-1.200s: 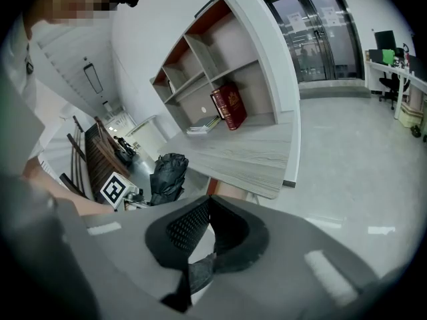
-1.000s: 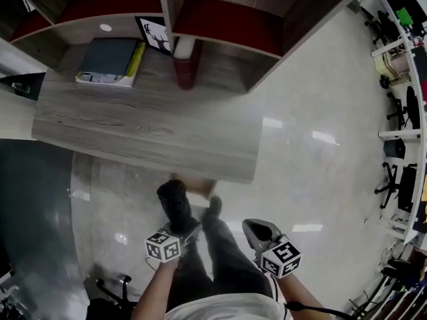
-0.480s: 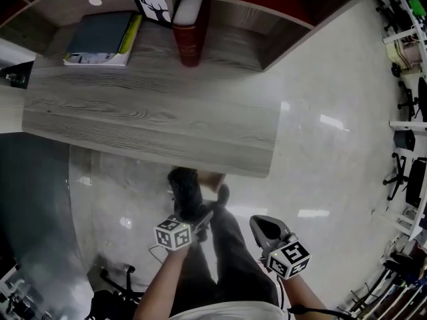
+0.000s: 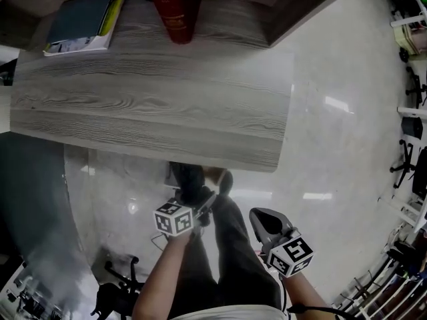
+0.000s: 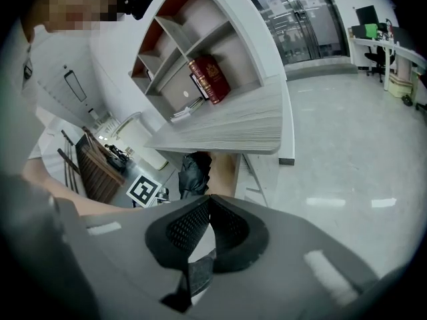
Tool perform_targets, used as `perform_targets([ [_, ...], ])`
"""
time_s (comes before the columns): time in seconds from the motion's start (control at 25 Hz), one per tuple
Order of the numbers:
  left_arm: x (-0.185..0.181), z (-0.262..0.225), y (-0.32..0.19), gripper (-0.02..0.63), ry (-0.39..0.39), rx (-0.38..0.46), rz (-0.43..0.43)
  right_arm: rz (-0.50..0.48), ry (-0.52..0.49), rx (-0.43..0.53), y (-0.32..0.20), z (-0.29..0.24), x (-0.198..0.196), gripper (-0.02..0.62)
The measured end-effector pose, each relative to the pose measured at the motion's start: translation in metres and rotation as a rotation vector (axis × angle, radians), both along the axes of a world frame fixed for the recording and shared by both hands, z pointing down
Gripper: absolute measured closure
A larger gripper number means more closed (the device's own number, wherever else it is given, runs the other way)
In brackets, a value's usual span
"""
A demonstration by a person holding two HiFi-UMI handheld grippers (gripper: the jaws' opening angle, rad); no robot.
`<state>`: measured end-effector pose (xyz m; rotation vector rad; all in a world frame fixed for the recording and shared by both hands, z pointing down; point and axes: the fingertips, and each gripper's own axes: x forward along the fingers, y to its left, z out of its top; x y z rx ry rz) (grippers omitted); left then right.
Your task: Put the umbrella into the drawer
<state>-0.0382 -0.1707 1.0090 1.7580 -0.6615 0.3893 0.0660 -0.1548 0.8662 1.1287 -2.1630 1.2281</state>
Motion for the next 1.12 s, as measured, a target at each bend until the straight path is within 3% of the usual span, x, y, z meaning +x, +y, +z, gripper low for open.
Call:
perform_targets([
  [0.48,0.020,0.035,-0.038,0.360,-0.029,-0.010,-0.052,0.018,-0.016,-0.013,-0.008,0.038,-0.001,0.590],
  [0.8,0.026,0.052,-0.042,0.321,-0.174,-0.079,-0.082,0.033,-0.027,-0.034,-0.010,0.046,0.007,0.590],
  [1.12,0.007,0.040,-0.042,0.286,-0.229,-0.022,-0.114,0.018,-0.027,-0.013,-0.016,0.036,0.017,0.589],
])
